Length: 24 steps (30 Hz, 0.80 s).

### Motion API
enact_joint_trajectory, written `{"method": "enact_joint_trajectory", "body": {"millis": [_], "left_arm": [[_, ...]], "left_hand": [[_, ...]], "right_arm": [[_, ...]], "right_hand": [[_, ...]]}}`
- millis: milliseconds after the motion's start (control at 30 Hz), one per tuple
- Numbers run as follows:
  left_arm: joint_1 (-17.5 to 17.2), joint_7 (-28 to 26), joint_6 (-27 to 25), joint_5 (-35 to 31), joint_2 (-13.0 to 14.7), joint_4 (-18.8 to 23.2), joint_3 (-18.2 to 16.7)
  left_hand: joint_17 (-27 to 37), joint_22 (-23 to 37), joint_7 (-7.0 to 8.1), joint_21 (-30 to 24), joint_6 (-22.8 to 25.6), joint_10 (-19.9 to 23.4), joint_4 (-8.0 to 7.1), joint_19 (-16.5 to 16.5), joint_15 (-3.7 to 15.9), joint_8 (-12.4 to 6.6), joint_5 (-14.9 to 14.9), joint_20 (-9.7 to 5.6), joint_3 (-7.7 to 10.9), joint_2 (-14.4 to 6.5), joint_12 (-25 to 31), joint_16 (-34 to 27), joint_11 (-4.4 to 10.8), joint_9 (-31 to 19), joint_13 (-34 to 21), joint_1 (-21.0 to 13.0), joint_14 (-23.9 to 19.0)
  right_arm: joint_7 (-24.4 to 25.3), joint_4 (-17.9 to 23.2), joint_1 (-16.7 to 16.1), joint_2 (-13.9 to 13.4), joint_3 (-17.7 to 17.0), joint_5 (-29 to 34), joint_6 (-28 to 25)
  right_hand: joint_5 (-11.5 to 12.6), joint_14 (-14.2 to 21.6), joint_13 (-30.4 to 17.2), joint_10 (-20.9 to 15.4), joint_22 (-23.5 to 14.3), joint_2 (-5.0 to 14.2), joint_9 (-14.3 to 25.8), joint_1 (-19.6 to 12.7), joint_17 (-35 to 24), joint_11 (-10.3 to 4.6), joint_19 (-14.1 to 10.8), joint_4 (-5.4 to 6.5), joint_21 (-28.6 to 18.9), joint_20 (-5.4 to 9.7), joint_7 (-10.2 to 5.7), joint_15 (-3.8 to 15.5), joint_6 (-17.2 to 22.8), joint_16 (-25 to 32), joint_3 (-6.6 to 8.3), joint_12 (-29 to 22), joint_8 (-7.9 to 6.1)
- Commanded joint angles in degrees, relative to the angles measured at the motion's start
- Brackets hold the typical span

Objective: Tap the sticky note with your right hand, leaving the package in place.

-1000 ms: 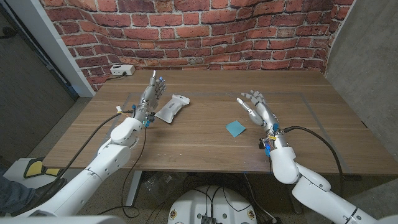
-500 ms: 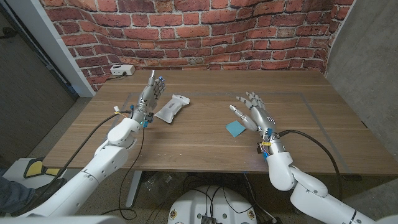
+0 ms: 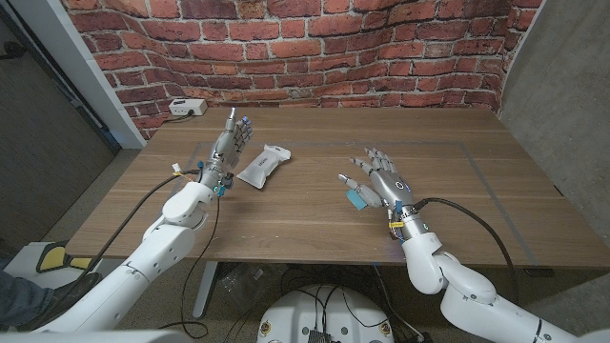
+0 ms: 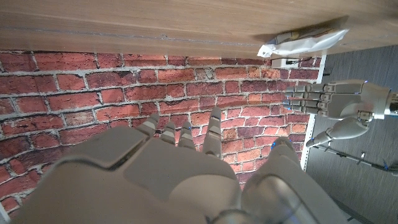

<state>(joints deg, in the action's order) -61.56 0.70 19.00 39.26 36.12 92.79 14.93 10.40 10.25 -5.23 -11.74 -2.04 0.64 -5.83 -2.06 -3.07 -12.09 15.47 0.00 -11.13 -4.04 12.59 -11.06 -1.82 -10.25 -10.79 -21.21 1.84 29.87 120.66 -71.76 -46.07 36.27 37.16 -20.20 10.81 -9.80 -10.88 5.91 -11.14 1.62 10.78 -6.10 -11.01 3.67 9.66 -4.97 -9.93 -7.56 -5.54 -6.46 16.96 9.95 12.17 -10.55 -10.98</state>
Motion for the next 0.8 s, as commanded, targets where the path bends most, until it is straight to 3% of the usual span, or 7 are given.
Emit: {"method": "enact_joint_trajectory", "body": {"millis": [33,600,800], "left_arm": [[-0.3,0.5,0.4,0.3,0.0,0.3,-0.3],[-0.6,-0.4,0.6,-0.2,-0.4,0.7,-0.2],[-0.7,-0.6,0.6,-0.2,-0.5,0.8,-0.3]], "left_hand": [[0.1,0.2,-0.04,-0.1,0.6,0.5,0.02,0.0,-0.05,-0.22,0.0,0.22,-0.3,0.2,0.4,-0.3,-0.22,-0.2,-0.1,0.0,-0.2],[0.1,0.2,0.13,0.0,0.9,0.7,0.03,-0.3,-0.04,-0.13,-0.1,0.42,-0.42,0.1,0.3,-0.2,-0.35,-0.2,-0.1,-0.1,-0.2],[0.1,0.2,0.17,0.1,1.0,0.7,0.03,-0.4,0.01,-0.11,-0.1,0.49,-0.47,0.0,0.2,-0.1,-0.21,-0.2,-0.1,-0.1,-0.2]], "right_arm": [[-3.1,-0.5,2.1,-1.1,3.9,3.2,-5.1],[-7.0,-2.0,4.9,-0.7,7.8,4.9,-10.1],[-9.4,-1.7,5.6,-0.5,9.1,6.0,-13.4]], "right_hand": [[0.3,-6.0,-0.2,1.0,-0.3,0.35,0.3,0.2,-0.1,-0.07,8.0,0.33,-0.3,0.65,-0.14,-0.1,-0.6,0.1,0.05,0.2,0.05],[0.3,-6.5,-0.3,1.7,-0.3,0.68,0.3,0.6,-0.2,0.2,9.0,0.57,-0.5,1.28,0.4,-0.2,-0.3,0.3,0.02,-0.1,-0.15],[0.3,-6.7,-0.3,1.8,-0.4,0.8,0.3,0.8,-0.3,0.31,9.5,0.7,-0.7,1.39,1.3,-0.29,0.4,0.4,-0.01,-0.3,-0.47]]}}
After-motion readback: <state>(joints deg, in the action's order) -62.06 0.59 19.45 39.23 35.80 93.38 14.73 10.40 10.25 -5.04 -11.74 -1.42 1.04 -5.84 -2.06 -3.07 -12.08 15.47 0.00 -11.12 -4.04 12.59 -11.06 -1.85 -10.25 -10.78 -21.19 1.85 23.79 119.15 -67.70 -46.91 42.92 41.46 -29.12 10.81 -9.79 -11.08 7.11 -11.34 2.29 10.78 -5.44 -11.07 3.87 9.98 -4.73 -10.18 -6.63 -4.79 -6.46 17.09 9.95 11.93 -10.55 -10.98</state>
